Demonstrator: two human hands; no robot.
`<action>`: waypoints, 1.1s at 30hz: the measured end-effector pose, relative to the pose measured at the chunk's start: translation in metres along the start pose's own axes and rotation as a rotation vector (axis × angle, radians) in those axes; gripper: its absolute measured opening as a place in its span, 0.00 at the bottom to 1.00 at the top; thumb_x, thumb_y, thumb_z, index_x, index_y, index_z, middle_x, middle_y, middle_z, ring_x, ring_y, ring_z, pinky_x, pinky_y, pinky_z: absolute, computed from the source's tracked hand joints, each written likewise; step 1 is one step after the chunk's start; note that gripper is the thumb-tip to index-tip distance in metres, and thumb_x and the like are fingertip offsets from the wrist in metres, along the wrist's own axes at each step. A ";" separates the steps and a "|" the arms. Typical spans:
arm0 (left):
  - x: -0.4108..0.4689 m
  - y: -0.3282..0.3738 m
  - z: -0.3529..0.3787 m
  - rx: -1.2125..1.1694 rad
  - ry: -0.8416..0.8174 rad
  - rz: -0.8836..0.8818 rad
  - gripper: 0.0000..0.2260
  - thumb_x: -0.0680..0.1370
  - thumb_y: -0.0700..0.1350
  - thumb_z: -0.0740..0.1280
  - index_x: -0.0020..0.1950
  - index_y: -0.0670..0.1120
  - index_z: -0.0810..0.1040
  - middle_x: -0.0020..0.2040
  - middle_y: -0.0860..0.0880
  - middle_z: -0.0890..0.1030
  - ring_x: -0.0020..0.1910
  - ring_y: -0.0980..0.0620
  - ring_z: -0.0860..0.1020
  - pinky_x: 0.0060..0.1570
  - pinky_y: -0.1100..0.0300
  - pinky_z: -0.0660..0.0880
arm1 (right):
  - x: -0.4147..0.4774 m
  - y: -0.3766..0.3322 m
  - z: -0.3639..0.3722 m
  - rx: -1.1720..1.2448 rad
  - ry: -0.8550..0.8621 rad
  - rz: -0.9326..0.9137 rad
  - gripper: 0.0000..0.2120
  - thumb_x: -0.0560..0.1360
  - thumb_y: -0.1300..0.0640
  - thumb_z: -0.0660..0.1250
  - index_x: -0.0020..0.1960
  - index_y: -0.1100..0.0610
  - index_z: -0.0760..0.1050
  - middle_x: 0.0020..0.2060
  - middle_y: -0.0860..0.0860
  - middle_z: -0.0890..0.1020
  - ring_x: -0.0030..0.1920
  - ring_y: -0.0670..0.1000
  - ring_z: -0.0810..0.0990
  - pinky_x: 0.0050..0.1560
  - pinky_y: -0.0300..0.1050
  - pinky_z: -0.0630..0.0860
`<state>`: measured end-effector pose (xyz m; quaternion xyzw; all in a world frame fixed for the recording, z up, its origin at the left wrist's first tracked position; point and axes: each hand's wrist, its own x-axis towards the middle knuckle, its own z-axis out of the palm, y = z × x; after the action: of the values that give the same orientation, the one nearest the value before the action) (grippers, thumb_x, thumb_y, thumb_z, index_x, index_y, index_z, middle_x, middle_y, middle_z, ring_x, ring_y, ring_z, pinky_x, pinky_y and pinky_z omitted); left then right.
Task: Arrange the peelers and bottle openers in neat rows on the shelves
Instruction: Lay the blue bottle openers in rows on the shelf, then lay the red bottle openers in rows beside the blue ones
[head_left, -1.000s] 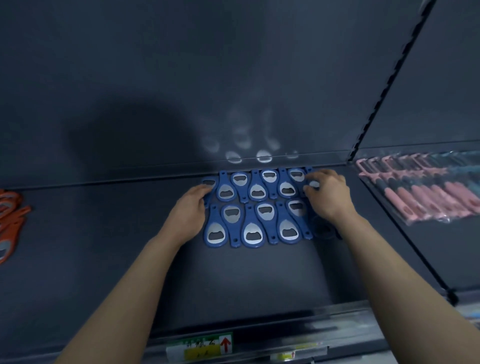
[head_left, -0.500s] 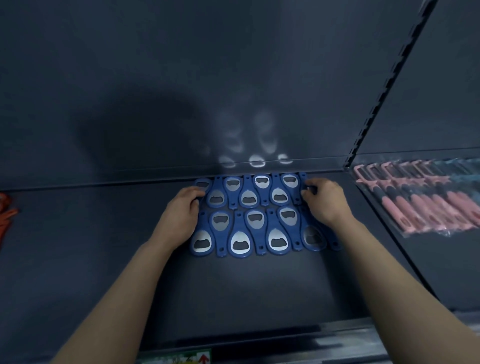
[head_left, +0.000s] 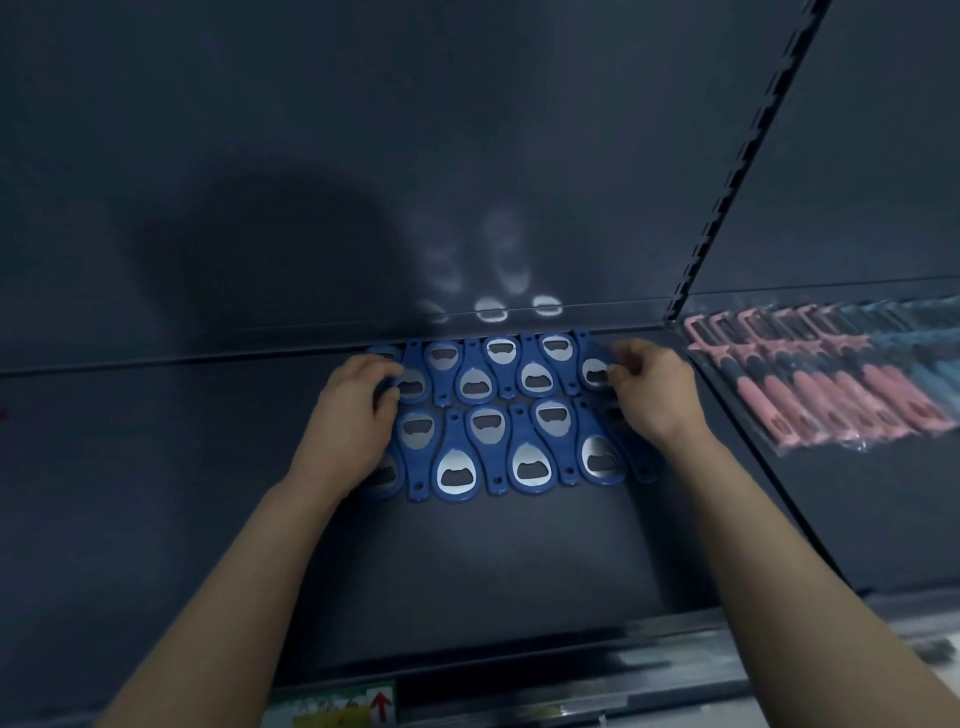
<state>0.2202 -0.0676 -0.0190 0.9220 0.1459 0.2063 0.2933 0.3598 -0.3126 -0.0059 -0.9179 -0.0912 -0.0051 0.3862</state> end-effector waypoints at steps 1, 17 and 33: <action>-0.003 0.009 0.003 0.004 -0.010 0.039 0.11 0.77 0.37 0.63 0.58 0.42 0.77 0.59 0.48 0.75 0.59 0.50 0.71 0.59 0.64 0.63 | -0.003 0.001 -0.002 -0.017 0.006 0.015 0.14 0.76 0.61 0.63 0.61 0.60 0.76 0.56 0.56 0.81 0.57 0.56 0.78 0.54 0.41 0.70; -0.052 0.077 0.028 0.010 -0.219 0.319 0.11 0.79 0.41 0.62 0.60 0.44 0.78 0.58 0.51 0.77 0.61 0.54 0.71 0.64 0.60 0.63 | -0.049 0.010 -0.015 -0.233 -0.085 0.111 0.12 0.73 0.61 0.63 0.32 0.62 0.67 0.38 0.60 0.74 0.38 0.58 0.70 0.38 0.42 0.64; -0.091 0.002 -0.071 0.116 0.021 0.076 0.10 0.77 0.36 0.64 0.57 0.42 0.79 0.56 0.48 0.78 0.57 0.48 0.75 0.60 0.57 0.67 | -0.086 -0.089 0.033 -0.236 -0.071 -0.331 0.15 0.76 0.58 0.64 0.60 0.63 0.75 0.57 0.61 0.77 0.59 0.61 0.73 0.57 0.53 0.71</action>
<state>0.1077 -0.0703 0.0082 0.9401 0.1256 0.2184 0.2298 0.2579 -0.2421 0.0270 -0.9289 -0.2531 -0.0468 0.2663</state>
